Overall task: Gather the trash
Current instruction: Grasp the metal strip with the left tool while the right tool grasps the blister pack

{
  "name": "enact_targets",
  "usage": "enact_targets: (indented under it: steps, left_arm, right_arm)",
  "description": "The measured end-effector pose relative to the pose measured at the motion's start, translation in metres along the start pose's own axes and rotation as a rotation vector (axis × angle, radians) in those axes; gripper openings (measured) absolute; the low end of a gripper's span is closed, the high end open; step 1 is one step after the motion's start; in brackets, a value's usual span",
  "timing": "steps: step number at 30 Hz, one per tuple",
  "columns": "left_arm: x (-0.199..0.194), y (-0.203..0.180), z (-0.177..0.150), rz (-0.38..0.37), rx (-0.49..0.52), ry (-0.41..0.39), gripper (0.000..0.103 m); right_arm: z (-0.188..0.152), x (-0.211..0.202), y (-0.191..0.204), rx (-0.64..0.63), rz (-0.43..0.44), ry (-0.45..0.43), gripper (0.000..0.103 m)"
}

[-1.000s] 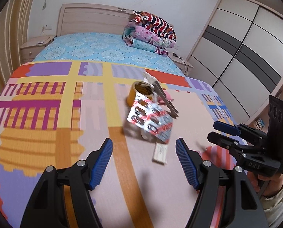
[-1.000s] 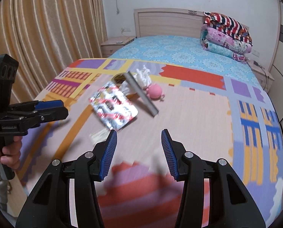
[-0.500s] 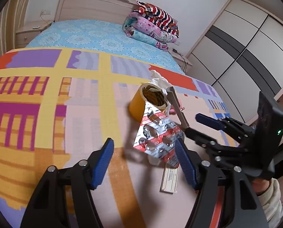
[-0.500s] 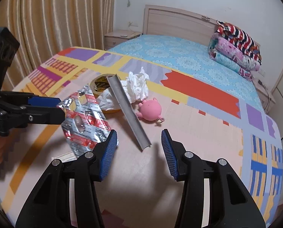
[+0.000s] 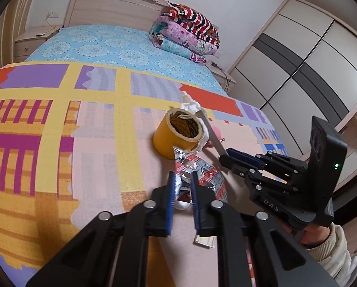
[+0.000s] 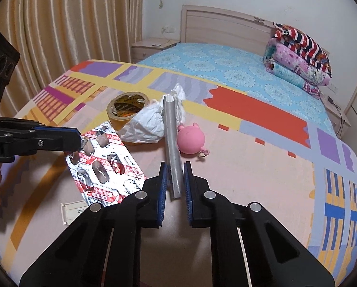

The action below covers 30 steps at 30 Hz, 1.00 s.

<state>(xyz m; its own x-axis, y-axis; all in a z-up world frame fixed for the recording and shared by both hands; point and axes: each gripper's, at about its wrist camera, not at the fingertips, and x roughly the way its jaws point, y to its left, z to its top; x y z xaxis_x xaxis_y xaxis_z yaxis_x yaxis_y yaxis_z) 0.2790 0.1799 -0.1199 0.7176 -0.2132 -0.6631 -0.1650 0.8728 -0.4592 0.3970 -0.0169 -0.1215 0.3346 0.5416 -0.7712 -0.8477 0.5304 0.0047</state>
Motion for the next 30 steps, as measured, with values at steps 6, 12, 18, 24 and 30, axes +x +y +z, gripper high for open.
enact_targets:
  steps: [6,12,18,24,30]
  left_arm:
    - [-0.014,-0.008,-0.002,-0.031,0.010,-0.025,0.004]
    - [-0.033,-0.025,-0.006,-0.046,0.060,-0.054,0.002]
    - [-0.052,-0.048,-0.012,-0.044,0.099,-0.068,0.000]
    - [-0.075,-0.068,-0.021,-0.040,0.134,-0.087,0.000]
    - [-0.098,-0.080,-0.027,-0.037,0.151,-0.111,0.000]
  right_arm:
    - [-0.003,-0.006,0.001,0.016,-0.009,-0.024,0.014]
    - [-0.007,-0.023,0.005,0.017,-0.016,-0.047,0.014]
    - [-0.010,-0.041,0.010,0.024,-0.008,-0.067,0.002]
    - [-0.017,-0.060,0.017,0.011,0.005,-0.087,0.002]
    - [-0.023,-0.083,0.023,0.003,0.001,-0.112,0.002]
